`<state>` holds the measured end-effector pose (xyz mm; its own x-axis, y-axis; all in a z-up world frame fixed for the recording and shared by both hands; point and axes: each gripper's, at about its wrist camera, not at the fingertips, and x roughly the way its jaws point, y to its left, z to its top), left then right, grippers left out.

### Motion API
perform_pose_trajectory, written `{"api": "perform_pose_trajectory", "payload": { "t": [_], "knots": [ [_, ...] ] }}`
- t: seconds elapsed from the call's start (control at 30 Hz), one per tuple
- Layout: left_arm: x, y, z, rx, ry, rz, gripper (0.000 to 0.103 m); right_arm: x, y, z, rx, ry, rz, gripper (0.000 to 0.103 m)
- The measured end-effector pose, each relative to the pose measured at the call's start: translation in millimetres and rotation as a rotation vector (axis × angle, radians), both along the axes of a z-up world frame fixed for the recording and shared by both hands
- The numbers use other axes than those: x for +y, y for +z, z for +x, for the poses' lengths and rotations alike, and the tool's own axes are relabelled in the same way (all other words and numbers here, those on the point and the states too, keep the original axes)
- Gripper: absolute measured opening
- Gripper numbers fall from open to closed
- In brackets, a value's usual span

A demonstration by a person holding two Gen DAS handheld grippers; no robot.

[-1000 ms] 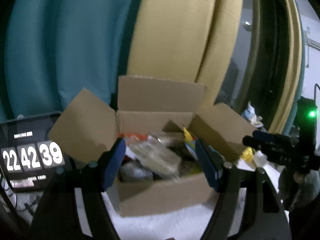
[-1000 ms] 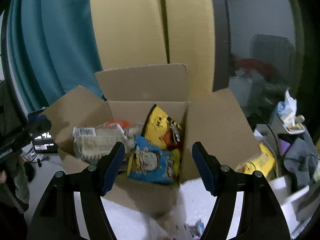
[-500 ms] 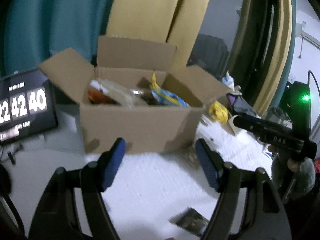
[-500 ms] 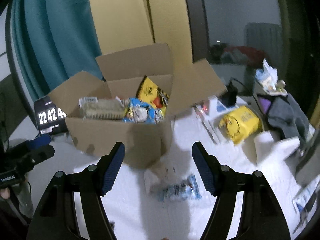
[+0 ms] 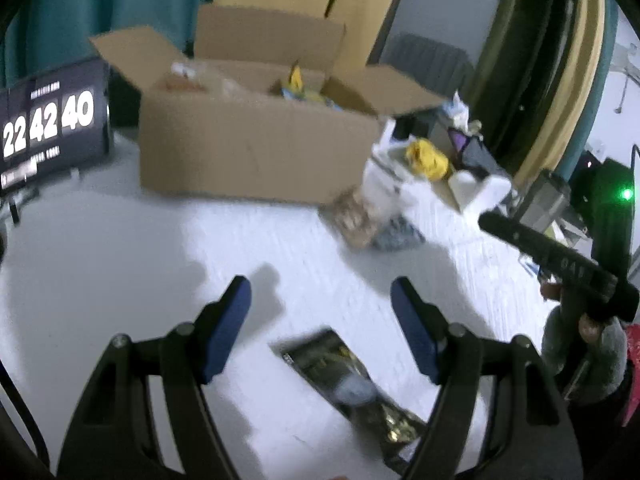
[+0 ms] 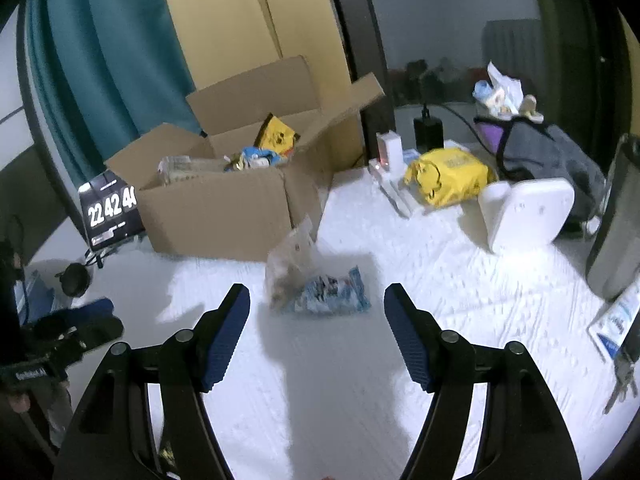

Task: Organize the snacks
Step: 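Withdraw both grippers from the box back to the snack pile, then grasp the black-and-gold snack bar with the left gripper while the right grasps the clear nut bag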

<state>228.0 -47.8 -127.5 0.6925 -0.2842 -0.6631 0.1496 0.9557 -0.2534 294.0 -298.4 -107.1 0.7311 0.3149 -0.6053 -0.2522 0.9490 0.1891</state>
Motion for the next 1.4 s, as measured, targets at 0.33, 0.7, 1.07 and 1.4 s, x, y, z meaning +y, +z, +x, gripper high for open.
{"api": "perform_pose_trajectory", "payload": {
  "t": [0.33,0.7,1.07,1.4],
  "knots": [
    [-35,-43,-7,0.135,0.094,0.041,0.074,-20,-20,11,0.029,0.084,0.037,0.073],
    [-60,-67,4,0.205,0.123,0.09,0.039,-25,-29,26,0.074,0.162,0.046,0.073],
    [-22,-49,28,0.136,0.147,0.096,0.032,25,-42,97,0.097,0.238,0.002,0.073],
    [13,-40,49,0.095,0.165,0.064,0.032,60,-71,122,0.159,0.273,-0.079,0.041]
  ]
}}
